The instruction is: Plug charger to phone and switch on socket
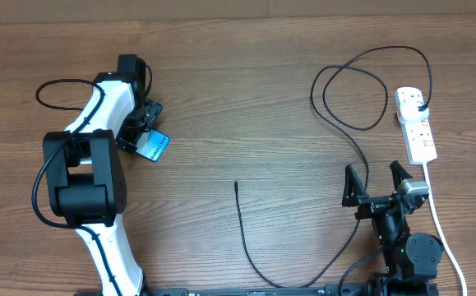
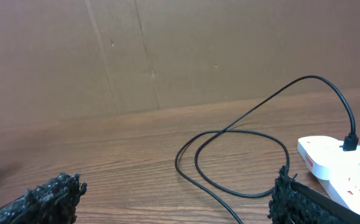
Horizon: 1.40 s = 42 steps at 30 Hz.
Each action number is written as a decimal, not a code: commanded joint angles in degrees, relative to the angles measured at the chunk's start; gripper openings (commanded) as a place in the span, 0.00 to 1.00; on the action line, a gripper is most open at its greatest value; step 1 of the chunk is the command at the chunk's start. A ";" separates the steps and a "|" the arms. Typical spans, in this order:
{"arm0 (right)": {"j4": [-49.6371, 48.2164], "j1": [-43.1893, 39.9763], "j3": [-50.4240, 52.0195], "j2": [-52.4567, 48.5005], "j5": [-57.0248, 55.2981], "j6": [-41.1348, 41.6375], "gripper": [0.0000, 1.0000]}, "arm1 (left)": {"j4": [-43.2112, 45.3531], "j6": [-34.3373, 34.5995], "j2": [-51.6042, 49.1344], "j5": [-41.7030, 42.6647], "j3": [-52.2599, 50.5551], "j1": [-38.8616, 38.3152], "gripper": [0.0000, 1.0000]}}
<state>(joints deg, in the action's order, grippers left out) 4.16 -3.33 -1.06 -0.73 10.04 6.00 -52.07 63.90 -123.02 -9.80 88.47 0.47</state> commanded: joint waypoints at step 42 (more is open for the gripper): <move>-0.20 0.28 0.61 0.57 -0.57 0.00 1.00 | 4.42 -5.20 -2.29 7.61 -2.12 1.38 1.00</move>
<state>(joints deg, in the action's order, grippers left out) 4.16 -3.33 -1.06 -0.73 10.07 5.98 -49.23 59.57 -123.02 -5.98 88.20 1.98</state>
